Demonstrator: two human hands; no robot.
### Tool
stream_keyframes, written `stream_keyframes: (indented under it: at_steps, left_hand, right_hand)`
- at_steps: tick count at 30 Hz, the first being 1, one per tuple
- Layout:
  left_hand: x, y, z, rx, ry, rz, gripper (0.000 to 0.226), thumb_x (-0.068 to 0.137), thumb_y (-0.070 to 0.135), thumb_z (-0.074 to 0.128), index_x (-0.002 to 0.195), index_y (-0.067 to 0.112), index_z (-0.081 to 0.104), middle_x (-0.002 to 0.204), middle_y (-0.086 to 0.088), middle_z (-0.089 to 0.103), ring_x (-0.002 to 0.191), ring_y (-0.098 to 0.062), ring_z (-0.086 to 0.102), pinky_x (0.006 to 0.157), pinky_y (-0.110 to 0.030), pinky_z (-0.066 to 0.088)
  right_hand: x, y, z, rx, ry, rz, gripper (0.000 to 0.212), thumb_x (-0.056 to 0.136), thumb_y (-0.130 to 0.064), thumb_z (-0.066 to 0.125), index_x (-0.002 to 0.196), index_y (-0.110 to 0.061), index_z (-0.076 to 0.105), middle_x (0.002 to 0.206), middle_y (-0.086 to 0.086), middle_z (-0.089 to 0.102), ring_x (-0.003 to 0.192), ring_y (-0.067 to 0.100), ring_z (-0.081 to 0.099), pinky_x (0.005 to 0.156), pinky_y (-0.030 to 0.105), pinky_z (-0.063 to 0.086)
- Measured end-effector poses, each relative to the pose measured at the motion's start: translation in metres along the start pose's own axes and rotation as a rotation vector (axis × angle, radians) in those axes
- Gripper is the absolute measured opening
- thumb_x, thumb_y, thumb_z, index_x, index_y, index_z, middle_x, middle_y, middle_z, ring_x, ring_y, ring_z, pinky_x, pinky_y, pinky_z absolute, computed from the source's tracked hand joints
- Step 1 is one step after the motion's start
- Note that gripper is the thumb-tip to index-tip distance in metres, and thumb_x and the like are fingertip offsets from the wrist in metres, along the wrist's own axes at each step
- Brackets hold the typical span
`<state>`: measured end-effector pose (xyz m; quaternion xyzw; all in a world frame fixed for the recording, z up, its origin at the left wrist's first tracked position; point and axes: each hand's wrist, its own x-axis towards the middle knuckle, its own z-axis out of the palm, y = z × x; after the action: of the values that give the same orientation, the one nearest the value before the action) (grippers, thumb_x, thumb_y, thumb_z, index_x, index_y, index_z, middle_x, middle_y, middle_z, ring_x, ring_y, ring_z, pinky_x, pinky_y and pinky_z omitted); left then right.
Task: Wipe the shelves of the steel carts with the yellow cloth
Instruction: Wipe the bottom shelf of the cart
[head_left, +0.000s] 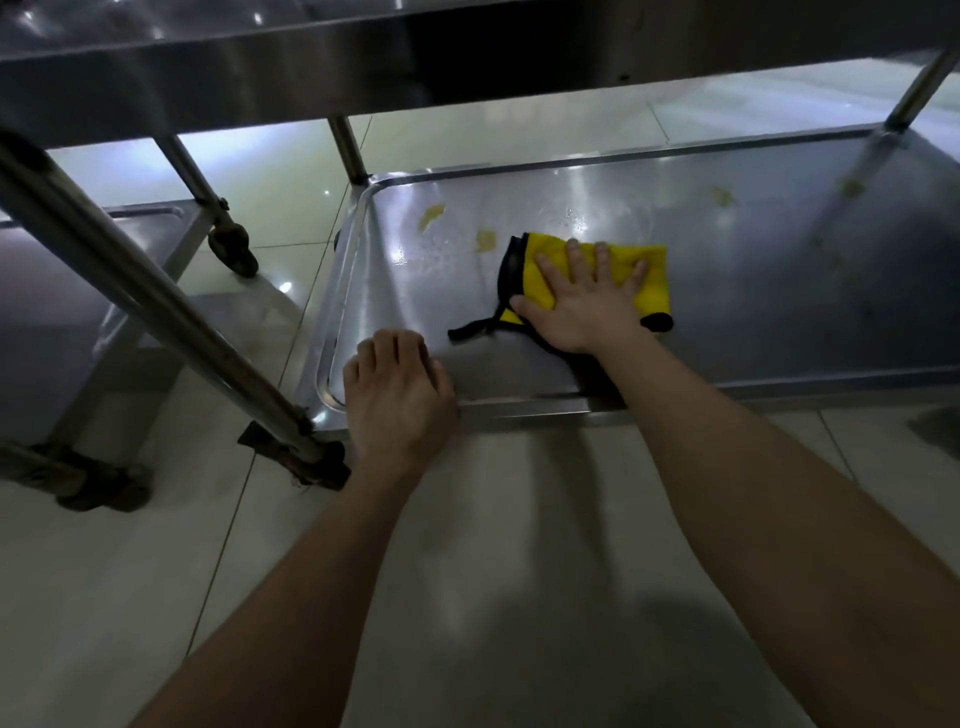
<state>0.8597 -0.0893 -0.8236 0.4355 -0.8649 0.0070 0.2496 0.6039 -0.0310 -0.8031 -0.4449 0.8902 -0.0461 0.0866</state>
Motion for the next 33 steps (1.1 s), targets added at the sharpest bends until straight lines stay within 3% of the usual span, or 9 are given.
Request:
stream_keyframes:
  at_steps: [5,11,18,20,23,26,28,30,33]
  left_hand:
    - [0.003,-0.007,-0.005,0.029,0.034,0.004,0.021,0.098,0.02,0.058,0.113,0.008,0.066,0.115,-0.017,0.062,0.104,-0.04,0.055,0.088,-0.05,0.038]
    - [0.008,-0.021,-0.008,0.022,-0.028,0.031,0.019,0.1,0.022,0.052,0.11,0.011,0.064,0.116,-0.016,0.06,0.103,-0.041,0.055,0.09,-0.052,0.041]
    - [0.023,-0.004,-0.017,0.114,-0.206,-0.024,0.032,0.105,0.035,0.051,0.103,0.006,0.065,0.11,-0.023,0.064,0.099,-0.044,0.059,0.087,-0.053,0.049]
    - [0.024,0.03,-0.017,0.077,-0.189,-0.038,0.031,0.104,0.031,0.059,0.115,0.004,0.069,0.12,-0.024,0.066,0.108,-0.045,0.06,0.094,-0.055,0.051]
    - [0.021,0.115,-0.005,-0.07,-0.216,0.114,0.038,0.105,0.022,0.062,0.138,0.003,0.065,0.139,-0.023,0.063,0.126,-0.046,0.056,0.107,-0.055,0.046]
    - [0.028,0.189,0.011,-0.214,-0.277,0.151,0.04,0.112,0.024,0.051,0.148,0.008,0.06,0.15,-0.017,0.059,0.139,-0.039,0.051,0.117,-0.051,0.039]
    - [0.03,0.207,0.025,-0.15,-0.375,0.179,0.047,0.116,0.032,0.031,0.152,0.012,0.053,0.157,-0.011,0.053,0.143,-0.035,0.046,0.119,-0.048,0.036]
    - [0.027,0.203,0.036,-0.065,-0.391,0.229,0.055,0.113,0.039,0.018,0.147,0.016,0.054,0.151,-0.009,0.053,0.137,-0.035,0.046,0.114,-0.048,0.038]
    - [0.024,0.199,0.043,-0.121,-0.277,0.22,0.049,0.107,0.047,0.032,0.133,0.02,0.063,0.134,-0.011,0.057,0.122,-0.038,0.051,0.106,-0.052,0.045]
  right_hand:
    - [-0.025,-0.043,0.006,-0.046,-0.044,-0.25,0.078,0.097,-0.085,0.013,0.167,-0.053,0.002,0.18,-0.008,-0.011,0.165,0.026,-0.015,0.122,0.075,-0.014]
    - [-0.085,0.037,-0.007,-0.06,-0.17,-0.522,0.072,0.101,-0.08,0.016,0.167,-0.055,0.0,0.176,-0.023,-0.014,0.162,0.008,-0.02,0.128,0.059,-0.016]
    - [-0.115,0.165,-0.042,-0.164,-0.267,-0.414,0.084,0.089,-0.092,0.015,0.163,-0.06,-0.007,0.174,-0.024,-0.022,0.162,0.011,-0.023,0.129,0.061,-0.013]
    - [-0.119,0.174,-0.036,-0.105,-0.236,-0.401,0.083,0.088,-0.093,0.011,0.164,-0.061,-0.003,0.175,-0.024,-0.019,0.163,0.011,-0.022,0.128,0.062,-0.014]
    - [-0.118,0.171,-0.029,-0.038,-0.197,-0.404,0.076,0.094,-0.089,0.011,0.164,-0.061,0.002,0.176,-0.024,-0.015,0.163,0.011,-0.019,0.128,0.063,-0.015]
    - [-0.119,0.175,-0.028,-0.032,-0.164,-0.407,0.075,0.097,-0.086,0.017,0.165,-0.059,0.004,0.177,-0.023,-0.011,0.164,0.011,-0.016,0.128,0.063,-0.014]
    - [-0.121,0.19,-0.029,-0.031,-0.136,-0.398,0.074,0.098,-0.084,0.018,0.166,-0.058,0.007,0.177,-0.022,-0.009,0.165,0.011,-0.013,0.129,0.062,-0.013]
    - [-0.124,0.218,-0.033,-0.009,-0.12,-0.37,0.073,0.098,-0.084,0.018,0.166,-0.057,0.01,0.177,-0.023,-0.007,0.165,0.009,-0.012,0.13,0.059,-0.012]
    - [-0.124,0.278,-0.044,0.001,-0.098,-0.255,0.075,0.097,-0.085,0.017,0.166,-0.057,0.011,0.177,-0.024,-0.006,0.164,0.008,-0.011,0.131,0.057,-0.01]
